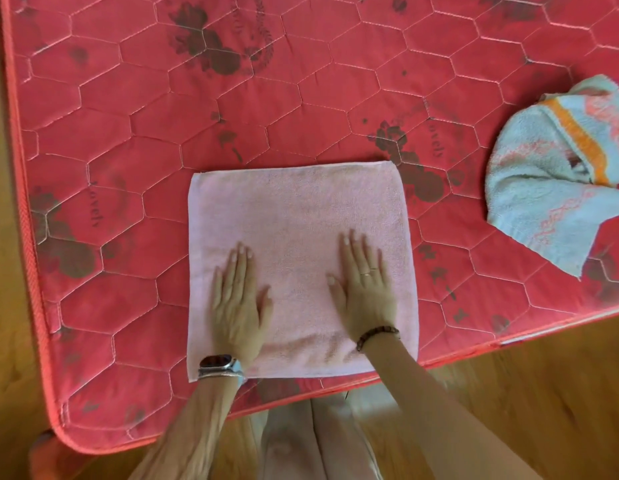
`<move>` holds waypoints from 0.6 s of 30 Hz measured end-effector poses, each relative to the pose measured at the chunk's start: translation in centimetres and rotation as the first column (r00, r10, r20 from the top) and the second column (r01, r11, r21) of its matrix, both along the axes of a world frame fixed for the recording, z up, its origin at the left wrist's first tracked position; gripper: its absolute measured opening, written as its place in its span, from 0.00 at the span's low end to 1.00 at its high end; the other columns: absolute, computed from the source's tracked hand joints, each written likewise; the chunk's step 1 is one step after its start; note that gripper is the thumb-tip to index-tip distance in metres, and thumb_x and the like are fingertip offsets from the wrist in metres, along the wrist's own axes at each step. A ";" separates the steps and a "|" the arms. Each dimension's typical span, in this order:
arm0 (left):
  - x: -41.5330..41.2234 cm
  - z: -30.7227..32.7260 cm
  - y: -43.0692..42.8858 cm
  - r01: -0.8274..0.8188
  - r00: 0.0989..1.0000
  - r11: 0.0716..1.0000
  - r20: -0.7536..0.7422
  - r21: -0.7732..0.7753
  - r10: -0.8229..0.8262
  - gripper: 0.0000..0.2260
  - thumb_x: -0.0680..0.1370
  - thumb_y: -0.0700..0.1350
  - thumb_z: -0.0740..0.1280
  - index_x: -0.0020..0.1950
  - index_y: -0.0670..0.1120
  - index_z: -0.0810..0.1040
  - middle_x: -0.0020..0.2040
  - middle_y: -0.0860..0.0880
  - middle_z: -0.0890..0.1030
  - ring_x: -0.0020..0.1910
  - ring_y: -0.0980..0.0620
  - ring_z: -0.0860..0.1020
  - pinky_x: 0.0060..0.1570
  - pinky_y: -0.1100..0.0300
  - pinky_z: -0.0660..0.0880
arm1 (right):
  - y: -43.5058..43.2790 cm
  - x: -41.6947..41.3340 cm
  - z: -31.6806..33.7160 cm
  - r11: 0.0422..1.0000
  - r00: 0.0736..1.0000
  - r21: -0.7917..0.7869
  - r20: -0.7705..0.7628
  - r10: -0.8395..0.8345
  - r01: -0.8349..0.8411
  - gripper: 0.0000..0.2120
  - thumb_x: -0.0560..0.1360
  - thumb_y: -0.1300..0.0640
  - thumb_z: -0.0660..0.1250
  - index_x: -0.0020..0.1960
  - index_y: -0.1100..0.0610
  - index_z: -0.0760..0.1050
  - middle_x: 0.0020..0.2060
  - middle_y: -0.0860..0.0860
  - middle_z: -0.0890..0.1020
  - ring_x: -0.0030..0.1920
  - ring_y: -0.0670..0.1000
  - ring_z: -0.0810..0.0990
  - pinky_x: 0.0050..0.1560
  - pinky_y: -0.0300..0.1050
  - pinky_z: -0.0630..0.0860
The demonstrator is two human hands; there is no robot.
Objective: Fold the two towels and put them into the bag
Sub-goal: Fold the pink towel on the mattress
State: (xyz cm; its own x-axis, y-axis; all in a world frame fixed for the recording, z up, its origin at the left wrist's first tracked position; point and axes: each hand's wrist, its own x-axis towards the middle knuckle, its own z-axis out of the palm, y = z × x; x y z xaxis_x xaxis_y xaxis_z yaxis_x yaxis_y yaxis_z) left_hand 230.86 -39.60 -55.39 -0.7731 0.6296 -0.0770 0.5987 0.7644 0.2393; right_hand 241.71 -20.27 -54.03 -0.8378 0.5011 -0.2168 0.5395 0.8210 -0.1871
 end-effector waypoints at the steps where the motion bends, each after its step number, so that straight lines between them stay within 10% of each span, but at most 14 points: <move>1: -0.3 0.0 -1.3 0.007 1.000 1.000 0.000 -0.031 -0.007 0.29 0.82 0.51 0.50 0.81 0.39 0.51 0.82 0.43 0.51 0.81 0.47 0.52 0.78 0.44 0.54 | 0.8 0.9 0.1 1.000 0.999 0.010 0.025 -0.029 0.029 0.31 0.82 0.42 0.46 0.79 0.54 0.41 0.79 0.49 0.46 0.79 0.49 0.44 0.78 0.52 0.49; 18: 7.1 0.2 -2.3 0.008 1.000 1.000 0.009 -0.021 -0.008 0.28 0.83 0.52 0.53 0.81 0.41 0.55 0.81 0.43 0.55 0.80 0.47 0.55 0.77 0.43 0.57 | -8.0 5.6 0.1 1.000 1.000 0.026 -0.028 0.007 -0.007 0.28 0.82 0.45 0.52 0.79 0.50 0.49 0.79 0.50 0.52 0.79 0.53 0.49 0.77 0.57 0.53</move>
State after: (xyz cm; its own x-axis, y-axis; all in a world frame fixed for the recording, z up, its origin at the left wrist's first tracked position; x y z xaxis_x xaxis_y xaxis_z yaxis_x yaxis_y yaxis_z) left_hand 237.96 -41.89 -55.18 -0.7671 0.6341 -0.0973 0.6029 0.7644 0.2286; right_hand 247.34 -28.29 -53.97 -0.8469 0.5003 -0.1803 0.5285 0.8295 -0.1808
